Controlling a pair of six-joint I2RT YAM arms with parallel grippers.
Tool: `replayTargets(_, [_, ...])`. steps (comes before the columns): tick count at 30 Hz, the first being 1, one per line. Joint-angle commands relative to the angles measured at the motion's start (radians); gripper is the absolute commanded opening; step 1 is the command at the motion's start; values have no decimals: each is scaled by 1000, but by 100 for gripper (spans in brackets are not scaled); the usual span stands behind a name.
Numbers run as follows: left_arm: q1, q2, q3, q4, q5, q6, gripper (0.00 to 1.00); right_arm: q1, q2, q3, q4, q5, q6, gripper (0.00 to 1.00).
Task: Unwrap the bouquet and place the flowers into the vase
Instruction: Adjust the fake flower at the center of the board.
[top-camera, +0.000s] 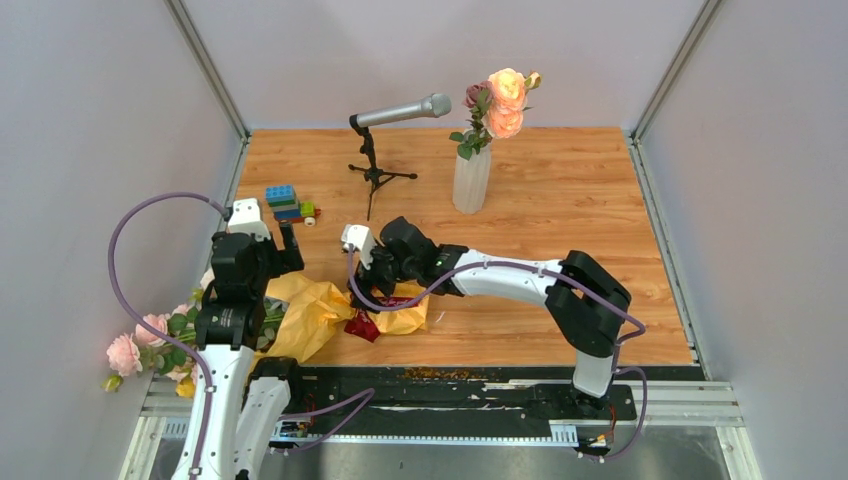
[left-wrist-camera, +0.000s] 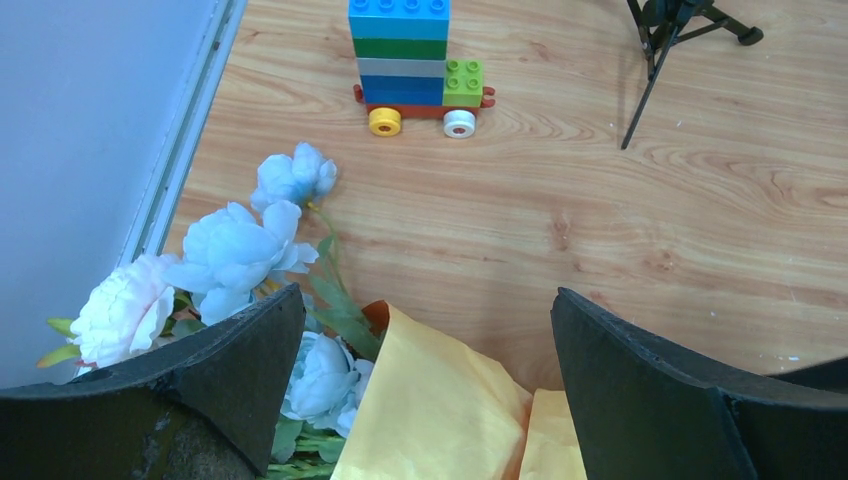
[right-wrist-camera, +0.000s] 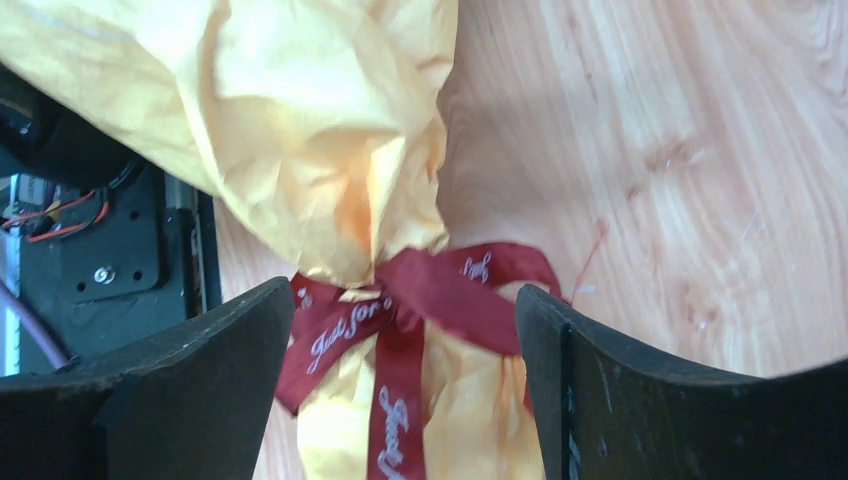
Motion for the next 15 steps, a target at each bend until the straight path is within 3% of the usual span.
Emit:
replayTargets(1, [-3, -9, 7, 17, -13, 0, 100, 16, 87, 99, 25, -1, -62, 83])
replayTargets(10, [-4, -8, 7, 18, -13, -1, 100, 64, 205, 156, 11, -35, -119, 83])
replayTargets(15, [-4, -8, 7, 17, -12, 0, 100, 69, 263, 225, -73, 42, -207, 83])
